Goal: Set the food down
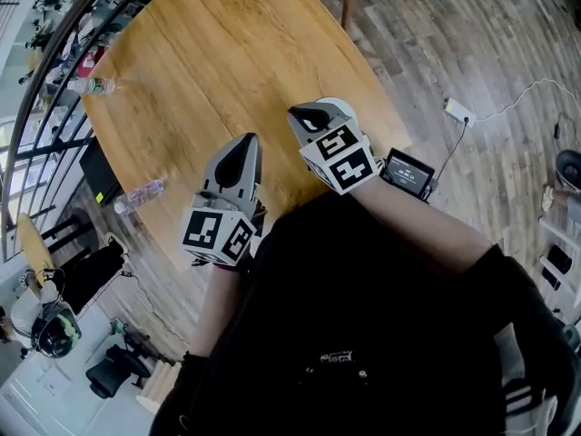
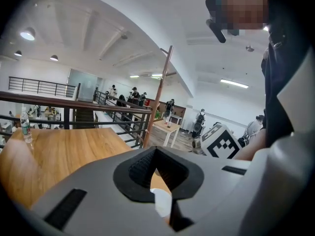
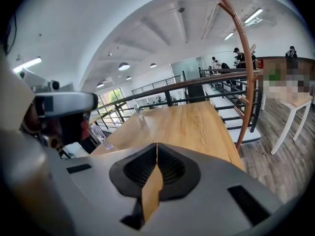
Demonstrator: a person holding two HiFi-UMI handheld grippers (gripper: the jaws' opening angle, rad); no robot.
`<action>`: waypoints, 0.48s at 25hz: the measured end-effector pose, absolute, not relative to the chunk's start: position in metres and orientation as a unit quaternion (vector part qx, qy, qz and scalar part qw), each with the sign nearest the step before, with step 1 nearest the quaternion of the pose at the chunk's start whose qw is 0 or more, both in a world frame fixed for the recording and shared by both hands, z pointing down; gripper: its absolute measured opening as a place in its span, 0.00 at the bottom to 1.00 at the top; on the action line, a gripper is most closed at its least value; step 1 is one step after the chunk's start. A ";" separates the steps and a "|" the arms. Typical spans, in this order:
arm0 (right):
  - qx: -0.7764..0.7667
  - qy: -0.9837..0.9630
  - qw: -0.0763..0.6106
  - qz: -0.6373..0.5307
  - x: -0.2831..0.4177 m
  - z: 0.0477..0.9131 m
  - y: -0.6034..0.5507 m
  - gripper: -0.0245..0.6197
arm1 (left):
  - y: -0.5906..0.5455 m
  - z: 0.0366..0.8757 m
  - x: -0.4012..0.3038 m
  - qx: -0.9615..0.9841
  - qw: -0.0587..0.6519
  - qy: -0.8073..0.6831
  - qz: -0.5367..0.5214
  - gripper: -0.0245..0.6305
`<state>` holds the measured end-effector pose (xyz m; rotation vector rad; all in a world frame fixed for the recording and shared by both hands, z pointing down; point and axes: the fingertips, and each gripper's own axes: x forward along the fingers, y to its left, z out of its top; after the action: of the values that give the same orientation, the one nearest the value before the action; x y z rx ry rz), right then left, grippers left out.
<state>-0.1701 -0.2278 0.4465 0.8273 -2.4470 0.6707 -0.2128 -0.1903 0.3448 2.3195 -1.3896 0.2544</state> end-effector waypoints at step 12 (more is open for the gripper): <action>0.239 -0.951 0.110 0.162 -0.189 0.348 -0.207 0.07 | -0.209 0.312 -0.213 0.856 0.177 -0.484 0.046 0.04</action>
<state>-0.1887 -0.2069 0.3478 0.7012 -2.7956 0.4768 -0.2134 -0.2093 0.3122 2.4219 -1.3686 0.1295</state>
